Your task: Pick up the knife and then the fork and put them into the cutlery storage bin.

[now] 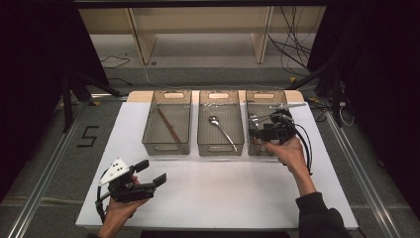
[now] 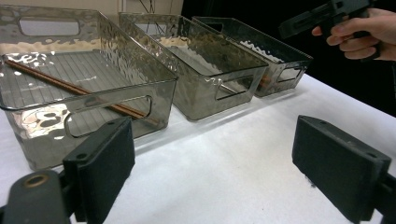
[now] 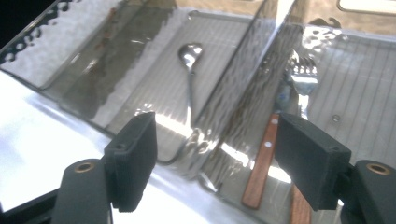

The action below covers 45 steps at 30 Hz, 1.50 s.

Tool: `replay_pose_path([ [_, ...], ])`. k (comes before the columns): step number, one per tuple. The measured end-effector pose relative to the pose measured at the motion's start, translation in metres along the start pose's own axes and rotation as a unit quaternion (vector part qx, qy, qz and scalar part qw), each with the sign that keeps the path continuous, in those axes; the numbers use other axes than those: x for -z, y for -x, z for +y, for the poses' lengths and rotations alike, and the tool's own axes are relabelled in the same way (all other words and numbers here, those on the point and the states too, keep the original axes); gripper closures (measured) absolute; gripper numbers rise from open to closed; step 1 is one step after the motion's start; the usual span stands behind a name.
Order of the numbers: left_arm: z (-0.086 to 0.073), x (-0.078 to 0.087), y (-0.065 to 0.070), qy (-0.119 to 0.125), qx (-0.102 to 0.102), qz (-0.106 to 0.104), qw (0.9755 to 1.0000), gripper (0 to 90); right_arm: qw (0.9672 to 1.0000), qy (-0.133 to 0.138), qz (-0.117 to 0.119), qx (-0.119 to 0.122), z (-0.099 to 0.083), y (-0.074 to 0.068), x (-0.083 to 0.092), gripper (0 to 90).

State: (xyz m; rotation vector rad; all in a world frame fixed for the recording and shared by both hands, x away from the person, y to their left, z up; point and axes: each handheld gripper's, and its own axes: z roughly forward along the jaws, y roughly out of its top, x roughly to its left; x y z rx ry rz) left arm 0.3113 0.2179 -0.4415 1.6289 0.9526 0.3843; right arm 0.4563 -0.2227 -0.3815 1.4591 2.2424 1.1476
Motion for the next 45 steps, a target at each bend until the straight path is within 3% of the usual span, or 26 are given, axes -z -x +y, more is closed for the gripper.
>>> replay_pose_path([
  [17, -0.001, -0.002, 0.0, -0.006, 0.001, -0.003, 1.0, 12.8, 0.9965, 0.052, 0.038, 0.054, -0.028, -0.038, 0.025, 26.5],
  [27, -0.001, -0.002, 0.0, -0.011, 0.0, -0.006, 0.9999, 12.8, 0.9936, 0.072, 0.06, 0.063, -0.048, -0.052, 0.032, 25.6],
  [45, -0.001, -0.004, 0.002, -0.018, -0.002, -0.012, 0.9998, 12.8, 0.9902, 0.102, 0.072, 0.063, -0.085, -0.055, 0.04, 23.4],
])
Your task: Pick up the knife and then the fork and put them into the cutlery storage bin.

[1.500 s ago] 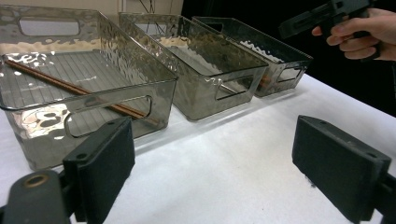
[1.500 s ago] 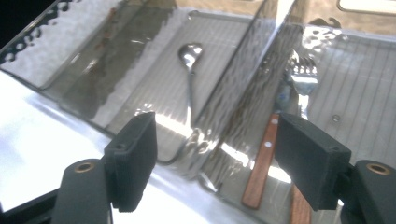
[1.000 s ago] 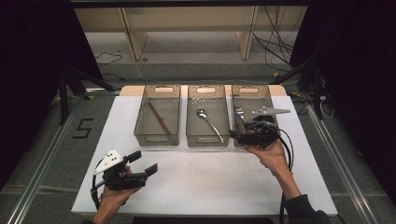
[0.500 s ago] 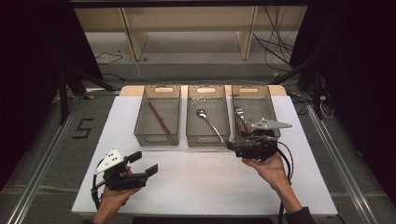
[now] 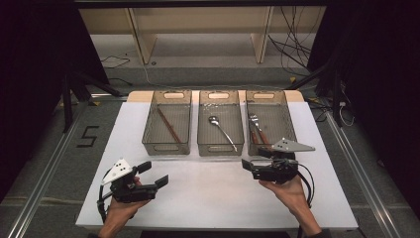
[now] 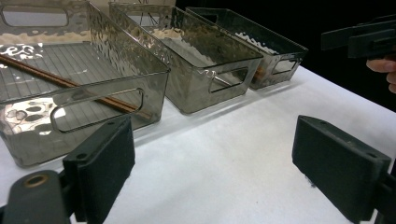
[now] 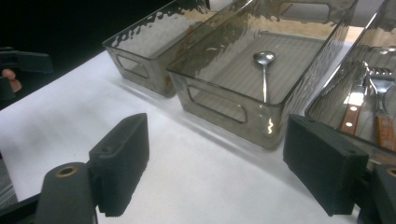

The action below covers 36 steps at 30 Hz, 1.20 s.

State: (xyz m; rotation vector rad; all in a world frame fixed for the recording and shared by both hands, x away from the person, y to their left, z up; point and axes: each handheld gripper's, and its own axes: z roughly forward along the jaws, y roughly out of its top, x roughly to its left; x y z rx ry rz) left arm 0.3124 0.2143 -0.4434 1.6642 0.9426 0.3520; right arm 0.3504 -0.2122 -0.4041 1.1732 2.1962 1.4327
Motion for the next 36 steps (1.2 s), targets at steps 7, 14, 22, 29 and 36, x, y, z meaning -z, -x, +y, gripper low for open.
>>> replay_pose_path([
  [7, 0.0, 0.0, 0.0, -0.001, -0.001, -0.001, 1.0, 12.8, 0.9999, 0.012, 0.006, 0.002, -0.016, -0.004, 0.007, 23.3],
  [14, -0.001, -0.001, 0.001, -0.003, 0.0, -0.004, 1.0, 12.8, 0.9997, 0.022, 0.008, 0.009, -0.032, -0.006, 0.012, 22.8],
  [22, -0.001, -0.002, 0.002, -0.009, -0.002, -0.01, 0.9999, 12.8, 0.9993, 0.036, -0.002, 0.012, -0.046, -0.003, 0.019, 22.5],
  [29, -0.002, -0.003, 0.003, -0.014, -0.004, -0.014, 0.9998, 12.8, 0.9992, 0.037, -0.005, 0.017, -0.054, -0.006, 0.023, 21.5],
  [36, -0.002, -0.004, 0.004, -0.019, -0.008, -0.017, 0.9996, 12.8, 0.9988, 0.044, -0.009, 0.018, -0.058, -0.006, 0.026, 21.2],
])
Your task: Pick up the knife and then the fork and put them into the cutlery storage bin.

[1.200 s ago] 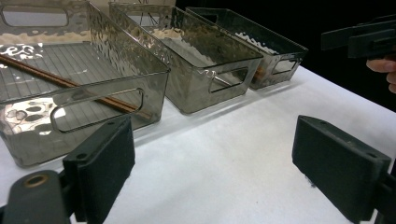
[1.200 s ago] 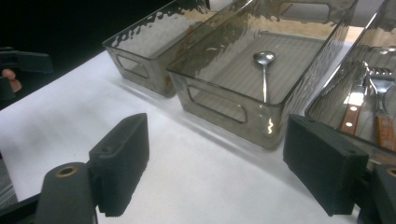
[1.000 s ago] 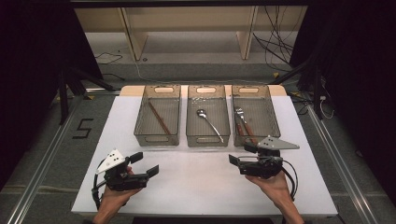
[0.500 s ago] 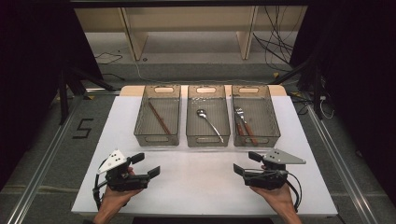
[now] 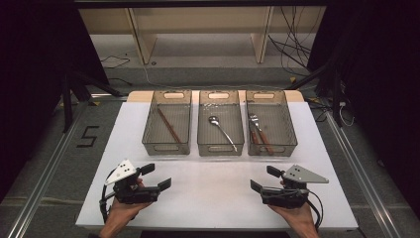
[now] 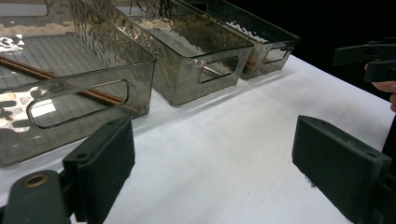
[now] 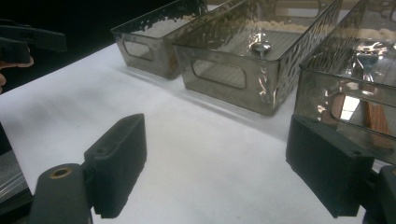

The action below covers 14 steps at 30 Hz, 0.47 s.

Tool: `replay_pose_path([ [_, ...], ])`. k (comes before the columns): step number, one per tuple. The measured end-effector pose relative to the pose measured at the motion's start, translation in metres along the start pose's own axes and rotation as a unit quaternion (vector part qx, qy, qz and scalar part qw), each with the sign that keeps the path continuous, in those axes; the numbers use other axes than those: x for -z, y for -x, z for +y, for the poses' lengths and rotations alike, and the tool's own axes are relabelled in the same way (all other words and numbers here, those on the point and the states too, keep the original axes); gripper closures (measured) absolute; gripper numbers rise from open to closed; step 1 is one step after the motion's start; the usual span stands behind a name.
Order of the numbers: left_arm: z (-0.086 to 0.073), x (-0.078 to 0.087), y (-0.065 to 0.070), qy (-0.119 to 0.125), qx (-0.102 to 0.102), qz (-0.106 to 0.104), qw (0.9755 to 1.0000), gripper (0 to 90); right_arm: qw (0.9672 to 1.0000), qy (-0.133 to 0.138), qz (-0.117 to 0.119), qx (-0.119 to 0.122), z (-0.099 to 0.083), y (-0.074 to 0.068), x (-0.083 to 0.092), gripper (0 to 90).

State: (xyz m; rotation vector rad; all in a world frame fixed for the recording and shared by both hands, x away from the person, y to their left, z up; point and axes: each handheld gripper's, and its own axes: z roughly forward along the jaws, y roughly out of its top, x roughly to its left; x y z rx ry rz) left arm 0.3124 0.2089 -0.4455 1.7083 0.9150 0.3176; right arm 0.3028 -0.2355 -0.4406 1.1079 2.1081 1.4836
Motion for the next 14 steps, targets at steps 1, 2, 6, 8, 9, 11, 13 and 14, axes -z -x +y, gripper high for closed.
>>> replay_pose_path([
  [1, 0.0, -0.0001, 0.0001, 0.0, 0.0, 0.0, 1.0, 12.8, 1.0, 0.001, -0.001, -0.001, 0.0001, 0.0004, 0.0003, 21.2],
  [2, 0.0, -0.0002, 0.0, 0.0, 0.0, 0.0, 1.0, 12.8, 1.0, 0.002, -0.001, -0.001, 0.0001, 0.0007, 0.0004, 21.2],
  [6, 0.0001, 0.0002, 0.0, 0.002, 0.003, 0.001, 1.0, 12.8, 1.0, 0.002, -0.001, -0.002, 0.0002, 0.0006, -0.0002, 21.2],
  [8, 0.0001, 0.0005, -0.0002, 0.001, 0.001, 0.001, 1.0, 12.8, 1.0, 0.002, 0.0, -0.002, 0.0002, 0.0003, -0.0005, 21.1],
  [9, 0.0001, 0.0004, -0.0002, 0.001, 0.001, 0.001, 1.0, 12.8, 1.0, 0.003, 0.0, -0.001, 0.0003, 0.0002, -0.0006, 21.1],
  [11, 0.0002, 0.0004, 0.0002, 0.002, 0.002, 0.001, 1.0, 12.8, 1.0, 0.003, -0.001, -0.001, 0.0004, 0.0002, -0.0006, 21.1],
  [13, 0.0002, 0.0004, 0.0001, 0.002, 0.002, 0.001, 1.0, 12.8, 1.0, 0.003, -0.001, -0.001, 0.0003, 0.0004, -0.0006, 21.0],
  [14, 0.0003, 0.0005, -0.0001, 0.003, 0.001, 0.002, 1.0, 12.8, 1.0, 0.002, -0.002, -0.002, 0.0003, 0.0005, -0.0006, 20.9],
])
